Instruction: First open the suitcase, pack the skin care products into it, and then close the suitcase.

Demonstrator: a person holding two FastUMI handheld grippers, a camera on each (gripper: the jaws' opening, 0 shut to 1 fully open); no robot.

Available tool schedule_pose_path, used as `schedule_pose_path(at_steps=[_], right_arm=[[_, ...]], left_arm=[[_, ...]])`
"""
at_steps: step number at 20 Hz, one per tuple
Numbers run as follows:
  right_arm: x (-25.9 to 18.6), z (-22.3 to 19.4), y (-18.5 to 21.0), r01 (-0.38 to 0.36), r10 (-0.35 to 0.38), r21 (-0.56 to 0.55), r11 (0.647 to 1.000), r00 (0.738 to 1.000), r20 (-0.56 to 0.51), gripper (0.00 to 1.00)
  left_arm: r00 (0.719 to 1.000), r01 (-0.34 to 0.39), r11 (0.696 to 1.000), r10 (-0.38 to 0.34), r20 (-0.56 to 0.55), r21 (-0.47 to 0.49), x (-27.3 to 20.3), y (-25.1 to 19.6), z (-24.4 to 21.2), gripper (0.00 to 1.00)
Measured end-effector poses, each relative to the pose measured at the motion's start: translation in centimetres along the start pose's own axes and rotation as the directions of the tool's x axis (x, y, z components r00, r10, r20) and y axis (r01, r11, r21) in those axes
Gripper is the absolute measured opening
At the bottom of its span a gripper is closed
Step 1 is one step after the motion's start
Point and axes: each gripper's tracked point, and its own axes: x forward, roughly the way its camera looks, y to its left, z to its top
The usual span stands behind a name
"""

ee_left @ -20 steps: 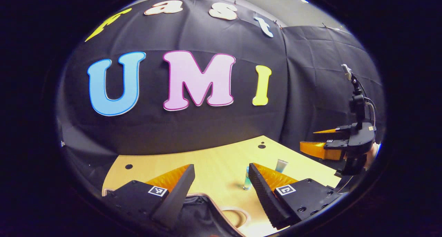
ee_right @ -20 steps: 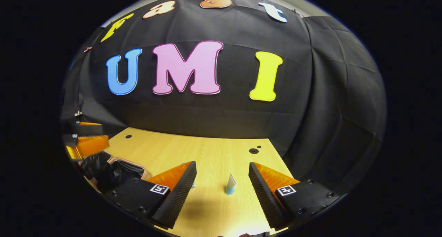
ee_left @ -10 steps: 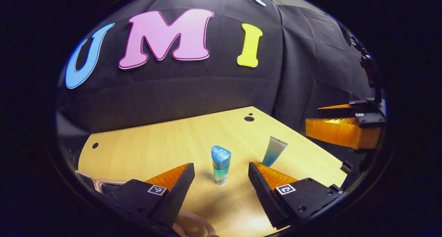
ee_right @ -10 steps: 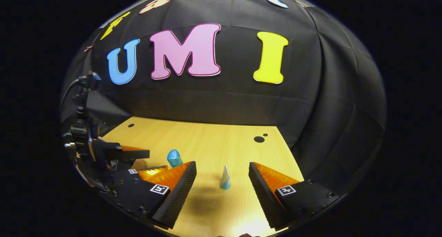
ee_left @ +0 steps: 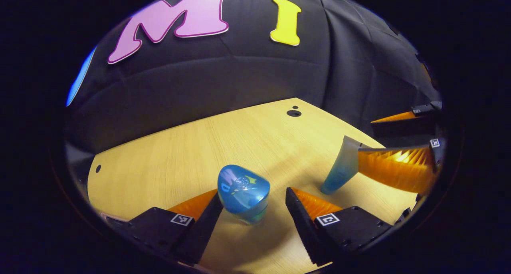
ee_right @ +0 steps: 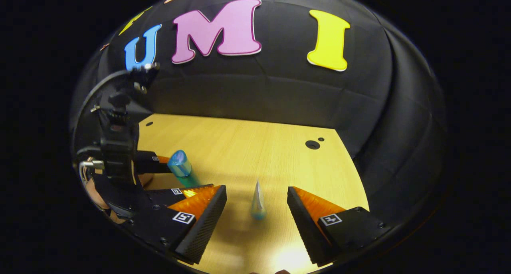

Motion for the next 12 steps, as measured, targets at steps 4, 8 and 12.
schedule_pose_path(at_steps=[4, 8, 12], right_arm=[[3.5, -2.8, 0.1, -0.019, 0.018, -0.006, 1.0, 0.996, -0.086, 0.97], [5.8, -4.7, 0.0, -0.015, 0.018, 0.018, 1.0, 0.988, -0.156, 0.97], [7.4, -5.8, -0.6, 0.02, -0.008, 0.059, 0.998, 0.98, -0.198, 0.38]], left_arm=[[1.0, 0.004, 1.0, -0.004, -0.007, 0.02, 1.2, 0.4, 0.3, 0.55], [0.999, 0.033, 0.999, -0.032, -0.02, 0.014, 1.4, 0.3, 0.5, 0.49], [0.998, 0.026, 0.999, -0.028, -0.057, -0.03, 1.4, 0.4, 0.4, 0.49]])
